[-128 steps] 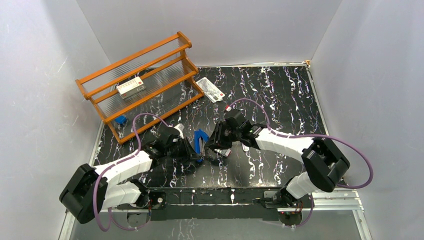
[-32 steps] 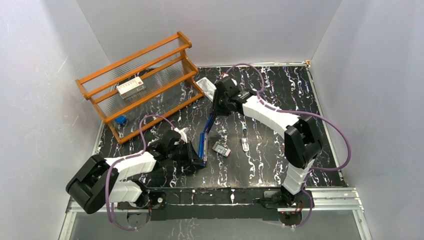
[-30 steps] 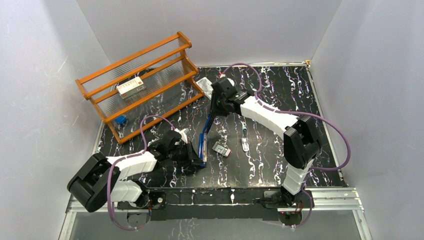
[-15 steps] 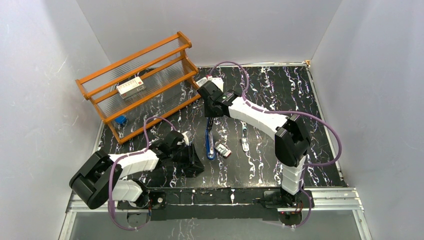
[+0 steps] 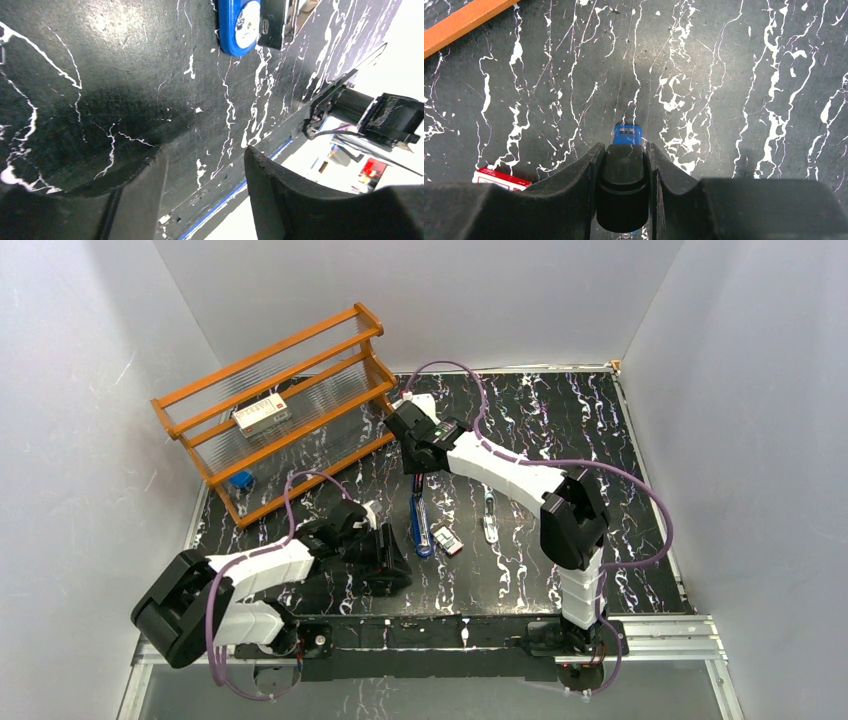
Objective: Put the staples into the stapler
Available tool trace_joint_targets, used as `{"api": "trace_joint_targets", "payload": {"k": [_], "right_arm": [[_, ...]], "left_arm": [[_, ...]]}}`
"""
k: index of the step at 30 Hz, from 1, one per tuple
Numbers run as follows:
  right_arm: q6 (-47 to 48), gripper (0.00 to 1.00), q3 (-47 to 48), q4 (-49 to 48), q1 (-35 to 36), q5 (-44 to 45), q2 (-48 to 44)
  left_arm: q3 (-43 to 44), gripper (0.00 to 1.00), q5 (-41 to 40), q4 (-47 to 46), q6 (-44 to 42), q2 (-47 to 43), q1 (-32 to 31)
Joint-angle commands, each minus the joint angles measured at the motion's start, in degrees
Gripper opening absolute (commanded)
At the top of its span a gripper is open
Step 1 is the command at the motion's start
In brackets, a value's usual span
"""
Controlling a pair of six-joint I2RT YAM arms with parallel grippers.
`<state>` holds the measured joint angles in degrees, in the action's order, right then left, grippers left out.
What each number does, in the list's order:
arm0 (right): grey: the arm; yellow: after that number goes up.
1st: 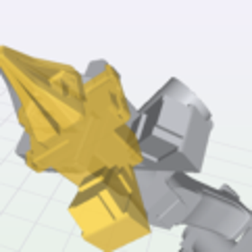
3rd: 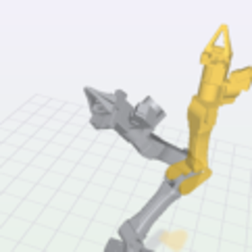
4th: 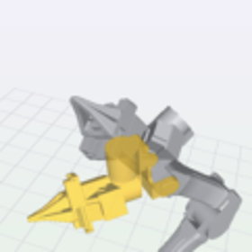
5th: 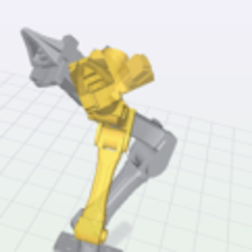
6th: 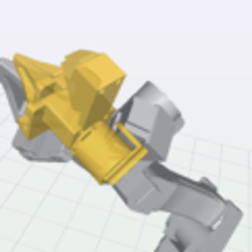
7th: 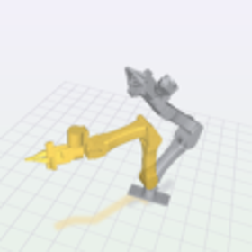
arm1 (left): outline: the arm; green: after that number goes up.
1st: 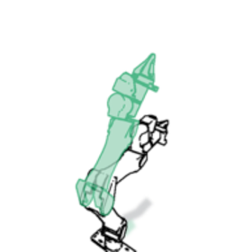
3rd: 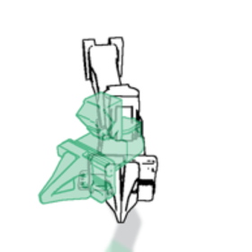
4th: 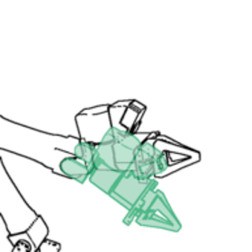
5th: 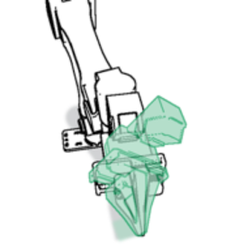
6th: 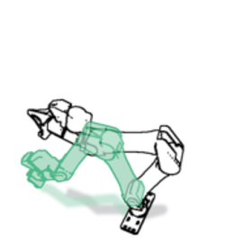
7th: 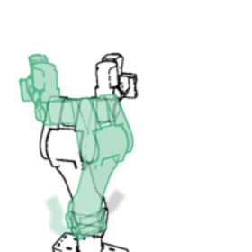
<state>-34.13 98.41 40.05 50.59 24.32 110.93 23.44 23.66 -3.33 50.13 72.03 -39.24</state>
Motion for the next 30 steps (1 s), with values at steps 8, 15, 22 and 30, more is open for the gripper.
{"api": "trace_joint_targets", "payload": {"k": [8,15,22,30], "right_arm": [[1.58,0.17,5.87,0.73,0.20,-1.87,1.39],[1.24,0.17,5.19,1.50,0.21,-3.74,1.21],[1.08,0.17,5.06,1.43,0.16,-4.44,0.69],[1.09,0.16,4.86,1.34,0.17,-4.81,0.43]], "left_arm": [[4.11,0.79,-6.19,-3.64,3.98,-2.10,-0.30],[6.95,0.65,-8.59,-10.42,7.49,4.78,-0.27],[9.26,0.40,-12.33,-10.55,8.49,9.57,-0.30],[9.12,0.37,-10.50,-16.74,8.96,11.55,-0.31]]}}
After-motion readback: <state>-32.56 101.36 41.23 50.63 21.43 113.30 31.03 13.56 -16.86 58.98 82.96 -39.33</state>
